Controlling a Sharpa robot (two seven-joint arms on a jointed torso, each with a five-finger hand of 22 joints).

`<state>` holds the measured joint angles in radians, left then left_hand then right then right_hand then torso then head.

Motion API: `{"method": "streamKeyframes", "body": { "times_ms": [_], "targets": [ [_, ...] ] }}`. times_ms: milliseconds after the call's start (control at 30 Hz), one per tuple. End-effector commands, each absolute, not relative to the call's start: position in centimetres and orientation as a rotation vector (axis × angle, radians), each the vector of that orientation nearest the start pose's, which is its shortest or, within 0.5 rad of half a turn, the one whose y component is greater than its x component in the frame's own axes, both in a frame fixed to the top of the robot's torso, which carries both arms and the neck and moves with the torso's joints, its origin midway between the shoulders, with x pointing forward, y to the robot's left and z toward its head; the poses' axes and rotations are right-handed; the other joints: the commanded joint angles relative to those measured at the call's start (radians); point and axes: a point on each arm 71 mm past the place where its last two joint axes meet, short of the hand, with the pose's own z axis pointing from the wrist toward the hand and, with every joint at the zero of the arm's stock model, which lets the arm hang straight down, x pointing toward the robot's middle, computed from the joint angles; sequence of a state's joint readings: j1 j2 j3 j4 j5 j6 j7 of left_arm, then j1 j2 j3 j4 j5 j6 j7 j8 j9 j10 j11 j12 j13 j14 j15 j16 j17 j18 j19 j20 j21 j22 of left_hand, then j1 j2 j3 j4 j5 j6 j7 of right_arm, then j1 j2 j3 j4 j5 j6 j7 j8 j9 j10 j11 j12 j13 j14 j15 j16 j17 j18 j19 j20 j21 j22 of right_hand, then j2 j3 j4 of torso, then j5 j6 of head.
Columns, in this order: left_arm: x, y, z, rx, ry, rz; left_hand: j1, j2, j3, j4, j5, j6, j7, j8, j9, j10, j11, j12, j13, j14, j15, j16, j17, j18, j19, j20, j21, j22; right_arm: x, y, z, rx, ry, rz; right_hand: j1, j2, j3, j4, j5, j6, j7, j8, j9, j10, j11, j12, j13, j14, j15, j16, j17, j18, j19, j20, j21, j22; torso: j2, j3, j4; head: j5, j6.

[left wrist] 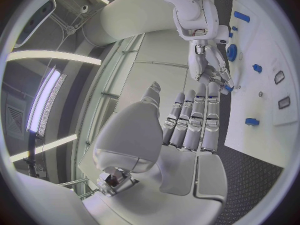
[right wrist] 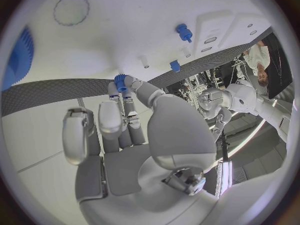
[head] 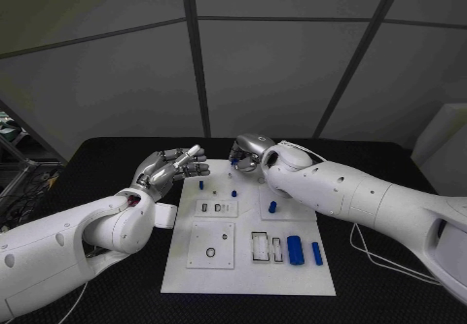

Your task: Assemble the parts on the task board

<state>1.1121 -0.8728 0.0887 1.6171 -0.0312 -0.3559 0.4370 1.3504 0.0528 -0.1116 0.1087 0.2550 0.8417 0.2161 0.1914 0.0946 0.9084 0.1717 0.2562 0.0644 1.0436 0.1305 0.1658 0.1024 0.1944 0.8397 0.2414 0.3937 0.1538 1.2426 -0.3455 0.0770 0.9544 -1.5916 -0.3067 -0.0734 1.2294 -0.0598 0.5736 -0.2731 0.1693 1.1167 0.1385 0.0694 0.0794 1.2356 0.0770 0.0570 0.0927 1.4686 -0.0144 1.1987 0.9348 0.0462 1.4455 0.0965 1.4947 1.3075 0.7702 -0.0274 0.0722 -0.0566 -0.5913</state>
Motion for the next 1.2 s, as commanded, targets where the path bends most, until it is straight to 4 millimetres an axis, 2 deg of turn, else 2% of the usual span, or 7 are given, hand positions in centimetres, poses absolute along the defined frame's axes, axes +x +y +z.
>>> {"method": "streamKeyframes", "body": {
  "times_ms": [33, 433, 667, 833, 967, 1067, 1200],
  "targets": [
    [47.5, 20.0, -15.9, -1.09, 1.311, -1.649, -0.001, 0.001, -0.004, -0.001, -0.004, 0.004, -0.001, -0.003, -0.001, 0.006, 0.003, -0.005, -0.001, 0.004, 0.004, -0.003, -0.001, -0.013, 0.009, -0.001, -0.001, -0.002, 58.5, -9.9, -15.1, -0.198, 1.504, 0.527, -0.005, -0.014, 0.005, 0.004, -0.005, -0.013, 0.003, -0.007, -0.003, -0.02, 0.002, 0.001, -0.007, -0.003, 0.009, 0.005, -0.001, 0.0, -0.005, 0.007, -0.006, 0.046, 0.001, -0.0005, -0.0002, -0.001, 0.001],
    [47.5, 20.0, -15.9, -1.091, 1.313, -1.648, -0.002, 0.001, -0.005, -0.001, -0.005, 0.003, -0.001, -0.004, -0.002, 0.005, 0.003, -0.007, -0.002, 0.002, 0.005, -0.006, -0.001, -0.013, 0.009, 0.0, -0.002, -0.002, 58.5, -9.6, -15.2, -0.21, 1.515, 0.54, -0.029, -0.048, 0.008, 0.013, -0.014, -0.038, 0.016, -0.007, -0.006, -0.102, 0.022, 0.001, -0.024, -0.015, 0.025, -0.013, -0.039, 0.01, -0.035, 0.022, -0.027, -0.004, 0.002, -0.0012, -0.0008, 0.001, 0.001],
    [47.6, 20.1, -15.9, -1.092, 1.313, -1.645, -0.002, 0.001, -0.005, -0.001, -0.005, 0.003, -0.001, -0.004, -0.002, 0.005, 0.003, -0.007, -0.002, 0.002, 0.005, -0.006, -0.001, -0.013, 0.009, 0.0, -0.002, -0.002, 58.5, -9.9, -15.2, -0.207, 1.511, 0.54, -0.031, -0.058, 0.004, 0.016, -0.017, -0.047, 0.02, -0.007, -0.007, -0.128, 0.027, 0.001, -0.027, -0.022, 0.029, -0.026, -0.06, 0.015, -0.049, 0.027, -0.038, -0.027, 0.002, -0.0005, -0.0021, 0.0, 0.001],
    [47.6, 20.2, -15.9, -1.092, 1.312, -1.644, -0.002, 0.001, -0.005, -0.001, -0.005, 0.003, -0.001, -0.004, -0.002, 0.005, 0.003, -0.007, -0.002, 0.002, 0.005, -0.006, -0.001, -0.013, 0.009, 0.0, -0.002, -0.002, 58.2, -10.4, -14.7, -0.191, 1.468, 0.56, -0.025, -0.076, -0.016, 0.016, -0.019, -0.065, 0.023, -0.007, -0.009, -0.18, 0.033, 0.003, -0.028, -0.035, 0.035, -0.057, -0.108, 0.027, -0.082, 0.032, -0.065, -0.084, 0.002, 0.0, -0.0008, 0.0, 0.004],
    [47.6, 20.5, -16.0, -1.093, 1.31, -1.637, -0.002, 0.001, -0.005, -0.001, -0.005, 0.003, -0.001, -0.004, -0.002, 0.005, 0.003, -0.007, -0.002, 0.002, 0.005, -0.006, -0.001, -0.013, 0.009, 0.0, -0.002, -0.002, 57.6, -11.7, -14.2, -0.167, 1.439, 0.579, -0.025, -0.081, -0.028, 0.02, -0.02, -0.067, 0.024, -0.006, -0.008, -0.185, 0.034, 0.004, -0.026, -0.036, 0.035, -0.063, -0.118, 0.03, -0.089, 0.034, -0.072, -0.098, 0.001, 0.0007, -0.0037, 0.002, 0.007],
    [47.7, 20.8, -16.0, -1.095, 1.307, -1.63, -0.002, 0.001, -0.005, -0.001, -0.005, 0.003, -0.001, -0.004, -0.002, 0.005, 0.003, -0.007, -0.002, 0.002, 0.005, -0.006, -0.001, -0.013, 0.009, 0.0, -0.002, -0.002, 57.1, -13.7, -13.8, -0.125, 1.433, 0.585, -0.026, -0.083, -0.037, 0.025, -0.02, -0.064, 0.026, -0.004, -0.007, -0.176, 0.033, 0.008, -0.024, -0.035, 0.035, -0.064, -0.119, 0.03, -0.089, 0.034, -0.074, -0.1, 0.0, 0.0018, -0.0081, 0.003, 0.01],
    [47.7, 21.1, -16.0, -1.096, 1.304, -1.623, -0.003, 0.001, -0.006, -0.002, -0.006, 0.003, -0.001, -0.006, -0.002, 0.005, 0.004, -0.009, -0.001, 0.002, 0.005, -0.008, -0.002, -0.013, 0.009, 0.0, -0.002, -0.003, 56.4, -16.9, -13.5, -0.049, 1.452, 0.573, -0.049, -0.088, -0.053, 0.052, -0.02, -0.078, 0.02, -0.008, -0.009, -0.085, 0.019, 0.039, -0.007, -0.023, 0.026, -0.043, -0.09, 0.022, -0.062, 0.029, -0.059, -0.06, -0.004, 0.0051, -0.0176, 0.006, 0.015]
  ]
}}
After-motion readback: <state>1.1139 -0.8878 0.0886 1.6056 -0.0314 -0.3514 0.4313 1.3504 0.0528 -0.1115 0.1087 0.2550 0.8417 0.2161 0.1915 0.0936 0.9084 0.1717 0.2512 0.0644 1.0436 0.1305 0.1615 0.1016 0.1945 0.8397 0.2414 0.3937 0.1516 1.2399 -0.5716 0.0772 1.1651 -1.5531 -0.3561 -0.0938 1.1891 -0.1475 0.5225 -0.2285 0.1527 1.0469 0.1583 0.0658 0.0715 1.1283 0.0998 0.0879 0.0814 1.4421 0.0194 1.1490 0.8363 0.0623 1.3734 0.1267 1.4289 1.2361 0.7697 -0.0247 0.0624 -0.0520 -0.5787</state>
